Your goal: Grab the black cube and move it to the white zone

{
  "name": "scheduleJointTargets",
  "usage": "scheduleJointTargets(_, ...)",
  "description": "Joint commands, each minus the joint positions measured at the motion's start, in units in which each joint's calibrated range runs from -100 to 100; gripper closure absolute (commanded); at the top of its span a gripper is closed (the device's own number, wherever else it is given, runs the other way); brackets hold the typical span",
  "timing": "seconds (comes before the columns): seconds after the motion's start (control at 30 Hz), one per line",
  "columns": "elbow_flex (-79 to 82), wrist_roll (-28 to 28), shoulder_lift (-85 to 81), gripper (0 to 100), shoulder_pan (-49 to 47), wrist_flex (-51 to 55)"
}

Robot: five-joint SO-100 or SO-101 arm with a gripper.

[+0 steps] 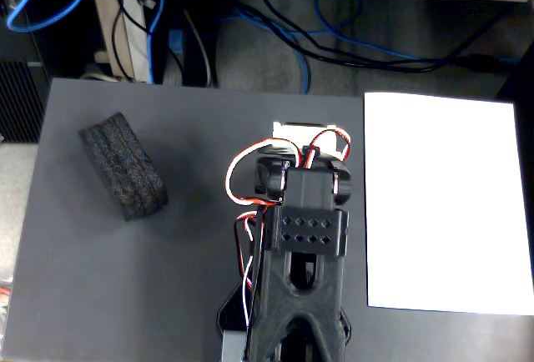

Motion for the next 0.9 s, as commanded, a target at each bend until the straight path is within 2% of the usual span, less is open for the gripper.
scheduleJointTargets(0.0,-0.18,0.03,-0.75,99,6.86,-0.06)
scheduleJointTargets(0.67,-0.82,-0.24,-0.75,99,6.28,-0.15)
scheduleJointTargets(0.73,-6.44,-0.39,-0.75,99,6.2,-0.92)
scheduleJointTargets(0.87,-27.83,-0.39,-0.75,99,6.13,-0.92)
